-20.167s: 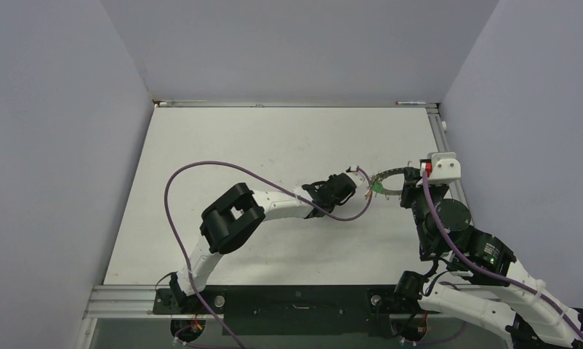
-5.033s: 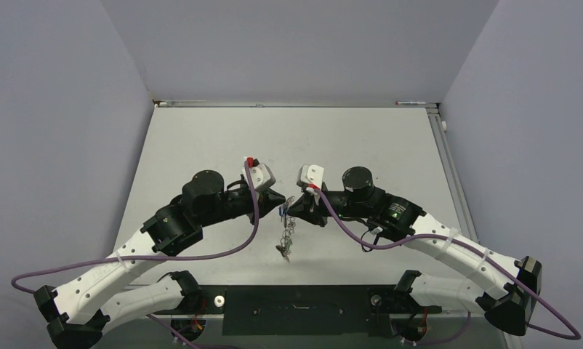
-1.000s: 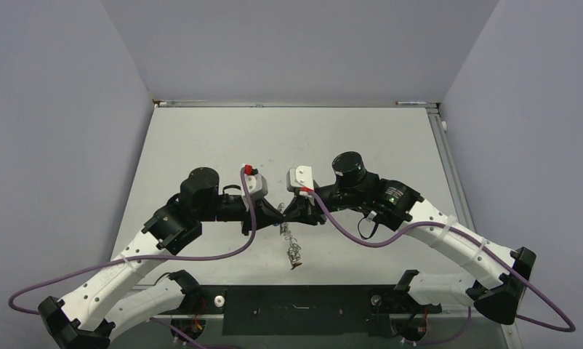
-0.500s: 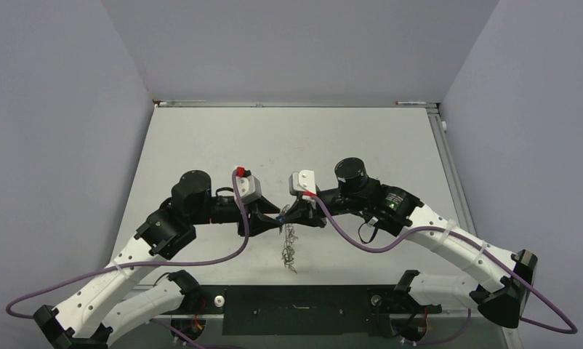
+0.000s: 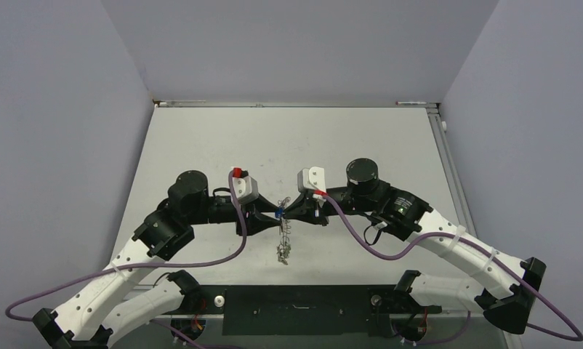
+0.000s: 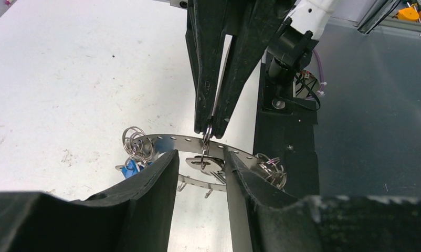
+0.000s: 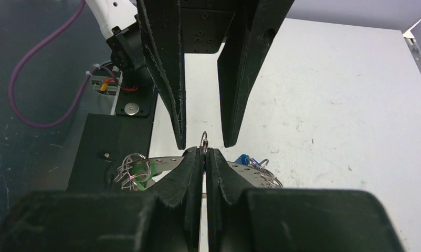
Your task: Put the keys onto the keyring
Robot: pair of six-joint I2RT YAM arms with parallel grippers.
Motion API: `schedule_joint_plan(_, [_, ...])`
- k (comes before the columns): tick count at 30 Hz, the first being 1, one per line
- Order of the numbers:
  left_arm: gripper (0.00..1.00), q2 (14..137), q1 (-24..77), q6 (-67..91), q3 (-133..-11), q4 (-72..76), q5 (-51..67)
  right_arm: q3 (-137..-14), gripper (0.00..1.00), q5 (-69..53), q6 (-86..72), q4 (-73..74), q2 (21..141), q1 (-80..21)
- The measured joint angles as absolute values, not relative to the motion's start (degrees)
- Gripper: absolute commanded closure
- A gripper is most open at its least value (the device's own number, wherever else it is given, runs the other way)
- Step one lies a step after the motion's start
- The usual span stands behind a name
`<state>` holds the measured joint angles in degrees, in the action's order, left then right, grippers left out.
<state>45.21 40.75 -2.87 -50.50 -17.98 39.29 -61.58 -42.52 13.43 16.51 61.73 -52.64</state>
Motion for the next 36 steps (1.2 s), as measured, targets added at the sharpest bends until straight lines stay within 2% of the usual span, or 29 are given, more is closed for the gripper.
schedule_joint_plan(3, [0.77,45.8,40.8,-3.0,-50.5,-18.0,39.3,-61.5,0.95,-42.8,13.0,16.1,61.7,-52.7])
schedule_joint_plan(6, [0.99,46.4,40.8,-3.1,-50.5,-17.9,39.3,-60.9,0.95,-42.9,12.8,15.9,61.7,-52.7])
schedule_joint_plan(7, [1.00,46.5,40.8,-3.0,-50.5,-17.9,39.4,-60.8,0.95,-42.9,12.7,15.9,61.7,-52.7])
schedule_joint_plan(19, [1.00,46.5,40.8,-1.8,-50.5,-16.0,39.3,-56.4,0.95,-37.9,10.1,9.6,58.1,-53.0])
schedule_joint_plan(36, [1.00,44.8,38.7,13.3,-43.3,3.3,36.6,-40.2,0.95,-26.1,-4.4,-19.9,51.0,-53.3])
